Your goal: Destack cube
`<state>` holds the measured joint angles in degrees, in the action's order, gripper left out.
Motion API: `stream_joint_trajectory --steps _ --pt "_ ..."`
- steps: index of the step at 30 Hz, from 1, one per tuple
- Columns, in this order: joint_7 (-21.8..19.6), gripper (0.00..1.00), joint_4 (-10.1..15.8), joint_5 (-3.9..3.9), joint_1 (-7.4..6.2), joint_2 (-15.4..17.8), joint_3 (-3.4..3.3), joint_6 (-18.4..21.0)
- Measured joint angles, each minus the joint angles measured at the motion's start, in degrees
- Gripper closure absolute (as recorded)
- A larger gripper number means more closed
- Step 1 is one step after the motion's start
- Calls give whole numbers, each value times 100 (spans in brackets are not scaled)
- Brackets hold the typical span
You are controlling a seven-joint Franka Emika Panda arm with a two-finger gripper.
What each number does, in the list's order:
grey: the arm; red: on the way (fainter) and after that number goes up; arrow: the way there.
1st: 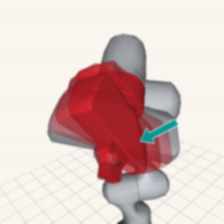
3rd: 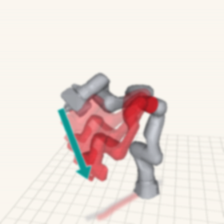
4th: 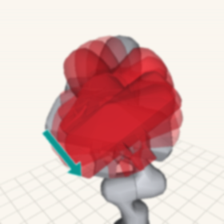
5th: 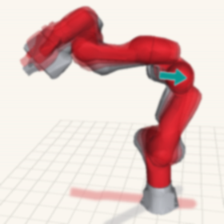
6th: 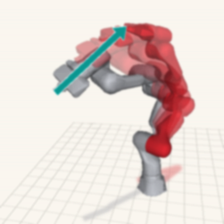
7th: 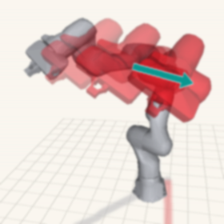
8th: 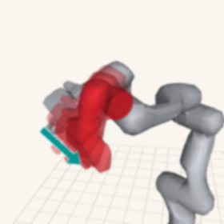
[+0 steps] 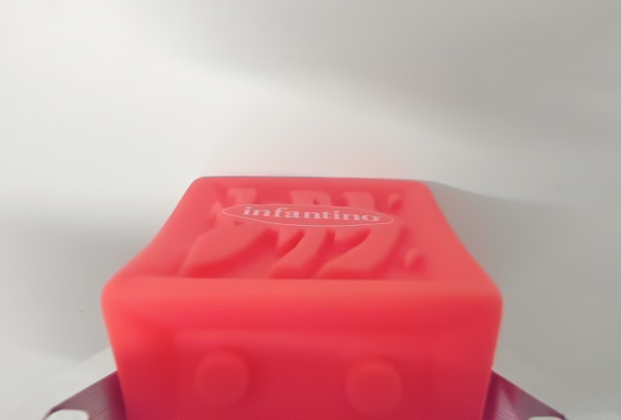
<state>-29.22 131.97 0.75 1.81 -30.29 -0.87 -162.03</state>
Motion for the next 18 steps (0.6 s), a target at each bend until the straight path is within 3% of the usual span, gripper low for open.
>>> stream_joint_trajectory --steps 1,18 --pt "0 0 0 0 0 -1 0 -1" --pt "0 0 -6 0 3 -14 3 -4"
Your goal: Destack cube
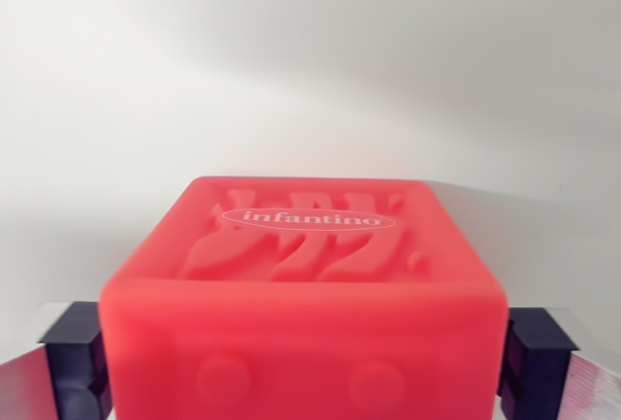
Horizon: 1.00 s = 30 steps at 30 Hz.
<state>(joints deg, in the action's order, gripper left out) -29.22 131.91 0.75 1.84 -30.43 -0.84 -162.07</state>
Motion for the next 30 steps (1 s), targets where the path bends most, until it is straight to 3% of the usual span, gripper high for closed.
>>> stream_joint_trajectory --steps 20,30 --pt "0 0 2 0 0 10 0 8" --pt "0 0 63 0 -1 260 0 173"
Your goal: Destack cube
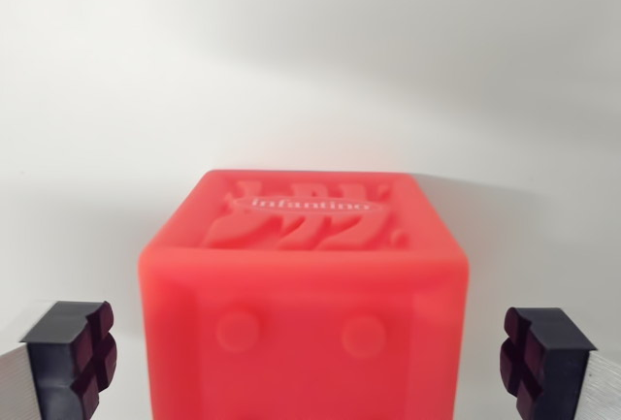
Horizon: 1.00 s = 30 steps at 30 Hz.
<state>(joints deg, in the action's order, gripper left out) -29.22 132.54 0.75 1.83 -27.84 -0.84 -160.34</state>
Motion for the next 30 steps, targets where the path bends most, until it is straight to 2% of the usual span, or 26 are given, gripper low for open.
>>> stream_joint_trajectory --steps 16,30 --pt "-1 0 150 -3 -12 702 -16 542" --pt "-13 0 207 -23 -14 1500 -23 1275"
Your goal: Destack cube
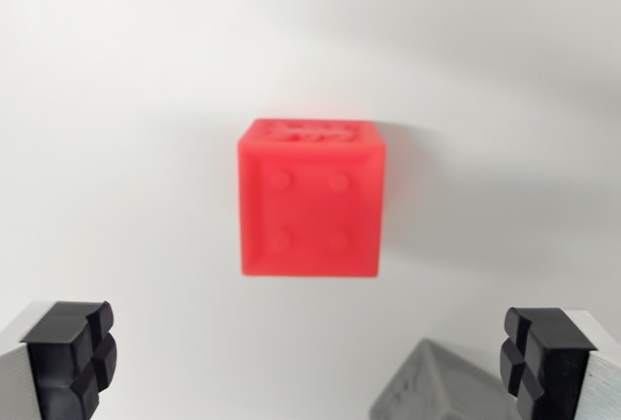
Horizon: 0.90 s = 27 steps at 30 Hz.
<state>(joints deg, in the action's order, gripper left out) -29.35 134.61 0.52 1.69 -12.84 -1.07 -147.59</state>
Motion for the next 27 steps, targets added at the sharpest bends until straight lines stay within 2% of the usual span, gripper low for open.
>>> stream_joint_trajectory --steps 12,27 --pt "-11 0 -60 -13 0 615 -1 675" --pt "-20 0 -331 -26 0 1257 -1 1581"
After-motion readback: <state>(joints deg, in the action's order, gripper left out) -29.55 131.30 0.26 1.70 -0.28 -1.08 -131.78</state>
